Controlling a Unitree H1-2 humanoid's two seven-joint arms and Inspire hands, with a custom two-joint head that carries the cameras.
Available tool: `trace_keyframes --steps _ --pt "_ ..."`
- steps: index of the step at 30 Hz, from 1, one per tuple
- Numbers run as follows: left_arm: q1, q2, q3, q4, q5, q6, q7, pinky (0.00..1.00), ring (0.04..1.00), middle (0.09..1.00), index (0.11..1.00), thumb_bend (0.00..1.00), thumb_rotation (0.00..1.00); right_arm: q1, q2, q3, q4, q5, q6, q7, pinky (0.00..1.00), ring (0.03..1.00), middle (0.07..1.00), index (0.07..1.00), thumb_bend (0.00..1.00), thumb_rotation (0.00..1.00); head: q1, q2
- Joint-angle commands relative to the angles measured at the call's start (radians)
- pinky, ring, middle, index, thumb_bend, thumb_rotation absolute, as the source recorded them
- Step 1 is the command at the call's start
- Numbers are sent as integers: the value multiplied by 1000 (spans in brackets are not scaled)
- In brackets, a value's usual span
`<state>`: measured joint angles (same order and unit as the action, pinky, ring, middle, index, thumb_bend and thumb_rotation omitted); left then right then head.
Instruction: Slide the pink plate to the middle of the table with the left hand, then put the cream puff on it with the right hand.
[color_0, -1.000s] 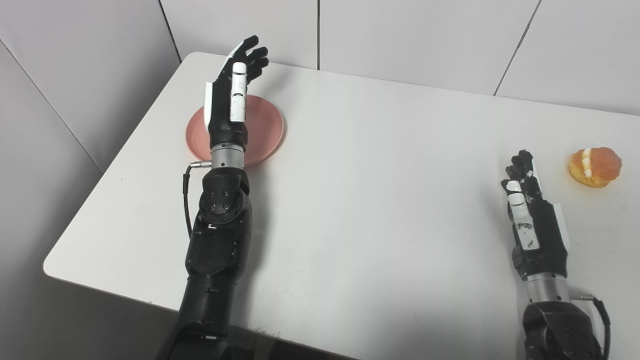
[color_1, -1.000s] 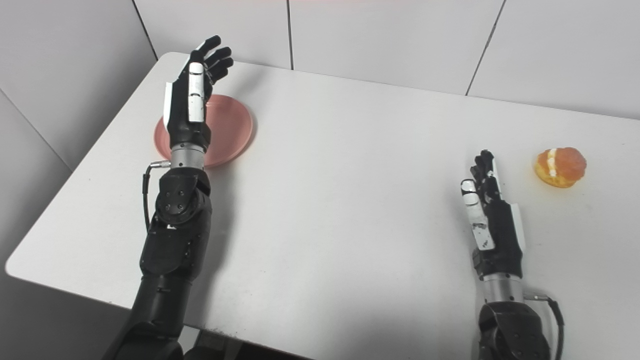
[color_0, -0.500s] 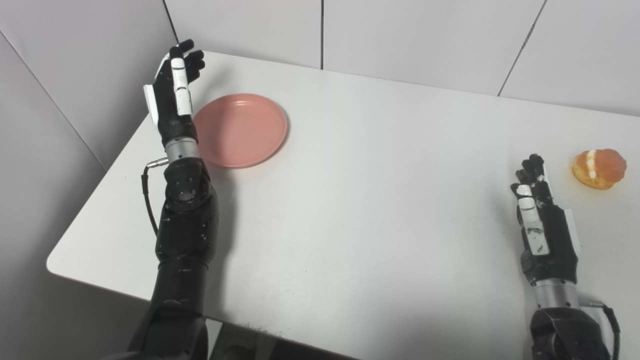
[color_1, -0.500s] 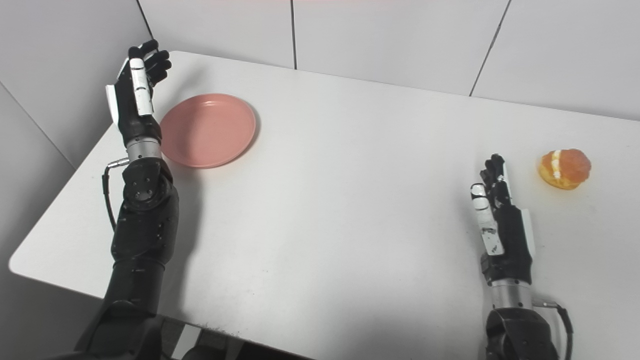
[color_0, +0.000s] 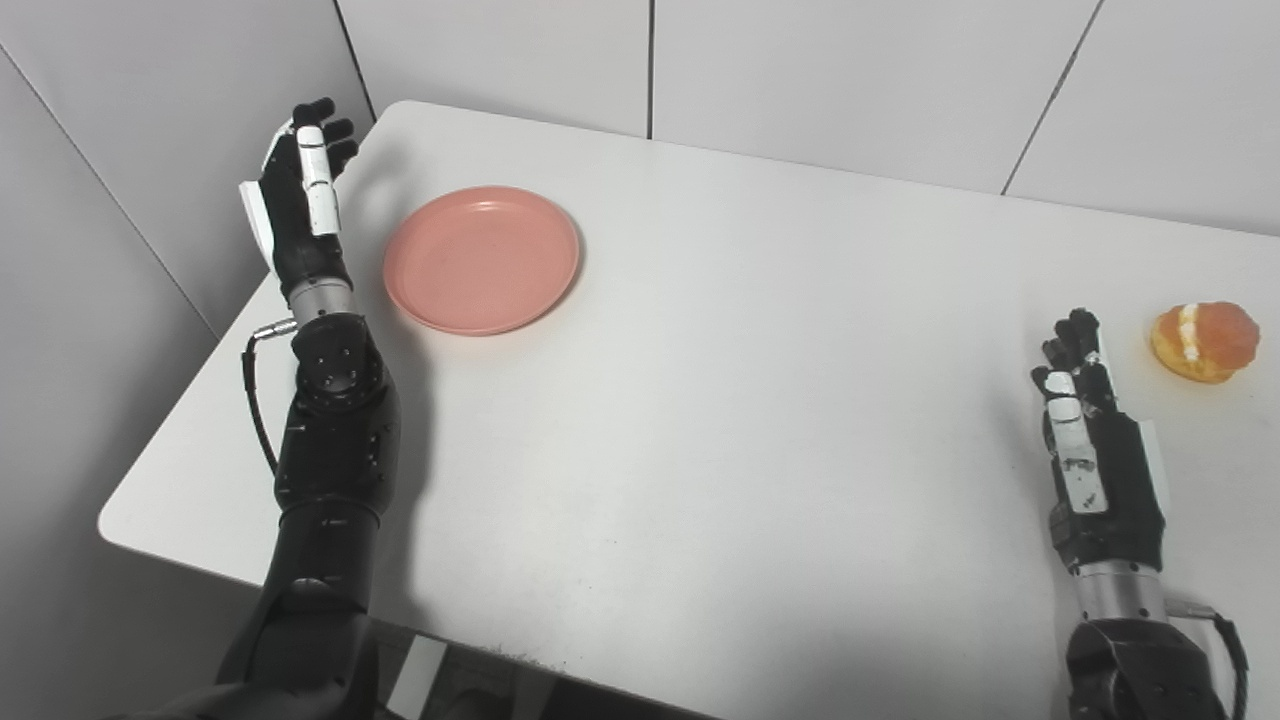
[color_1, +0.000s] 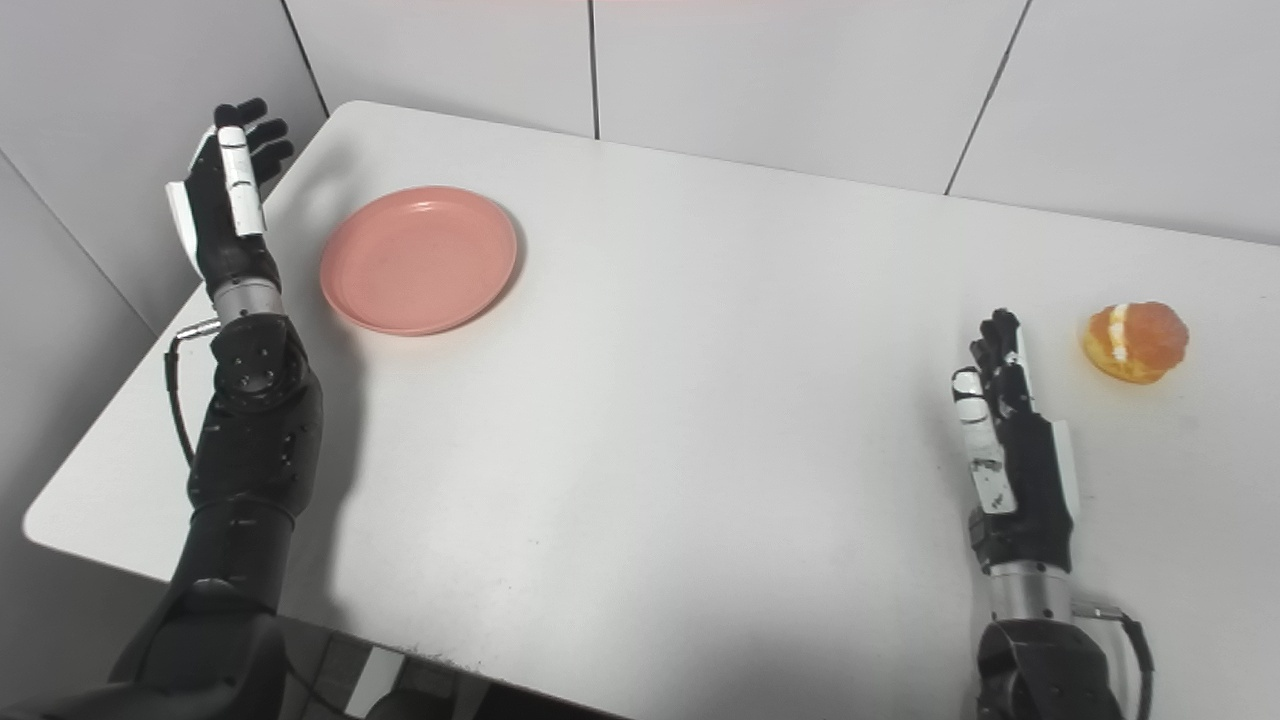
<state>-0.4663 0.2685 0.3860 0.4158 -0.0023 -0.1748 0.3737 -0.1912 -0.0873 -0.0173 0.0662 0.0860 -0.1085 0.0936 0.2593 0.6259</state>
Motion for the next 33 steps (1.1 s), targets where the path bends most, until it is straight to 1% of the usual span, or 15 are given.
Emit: trace_keyframes --steps 1,2,6,9,12,14,16,18,20,22,27,29,33 --pt "-43 28 11 -7 -34 -16 -11 784 674 669 663 608 1000 -3 2 -6 4 -1 -48 -3 1000 1000 1000 994 650 818 -2 0" --pt "-44 27 13 -1 -47 -17 -17 786 677 673 669 603 1000 -2 3 -6 2 -2 -47 -4 1000 1000 999 993 652 817 -2 0" --pt "-50 29 17 31 -84 11 -31 773 693 687 685 568 1000 -2 2 -5 -3 -10 -45 -7 1000 1000 1000 995 647 821 -1 3" --pt "-43 31 10 35 -122 22 -75 753 702 693 692 554 1000 0 4 -5 -15 -23 -35 -15 1000 1000 1000 995 643 812 -1 3" --pt "-24 25 -4 -16 -154 108 -114 748 717 705 708 575 1000 -2 8 -8 -17 -24 -31 -20 1000 1000 1000 993 637 796 -1 6" --pt "-15 24 -14 -37 -159 147 -132 743 725 715 718 575 1000 -4 10 -9 -15 -26 -37 -24 1000 1000 1000 991 638 784 -1 7" --pt "-5 22 -25 -58 -162 175 -150 749 737 731 737 618 1000 -4 10 -9 -15 -27 -38 -26 1000 1000 1000 994 635 786 -2 7" --pt "2 18 -35 -75 -169 196 -164 749 743 738 745 639 1000 -6 9 -8 -13 -29 -42 -26 1000 1000 1000 995 630 786 -2 7" --pt "6 9 -44 -91 -171 221 -169 720 711 707 711 639 1000 -9 9 -8 -10 -30 -44 -26 1000 1000 1000 996 621 795 -2 9" --pt "6 -1 -57 -102 -169 252 -173 706 700 694 689 610 1000 -9 10 -8 -12 -26 -39 -25 1000 1000 1000 992 636 781 -2 10" --pt "13 -5 -105 -119 -152 308 -197 742 729 717 708 614 1000 -8 10 -8 -22 -26 -28 -25 1000 1000 1000 993 635 784 0 12" --pt "18 -7 -123 -133 -150 334 -206 773 752 744 734 609 1000 -8 11 -9 -23 -24 -27 -26 1000 1000 1000 992 619 786 0 12" --pt "20 -15 -144 -157 -152 380 -216 783 769 766 753 554 1000 -9 12 -13 -25 -16 -23 -24 1000 1000 1000 988 616 782 2 14"
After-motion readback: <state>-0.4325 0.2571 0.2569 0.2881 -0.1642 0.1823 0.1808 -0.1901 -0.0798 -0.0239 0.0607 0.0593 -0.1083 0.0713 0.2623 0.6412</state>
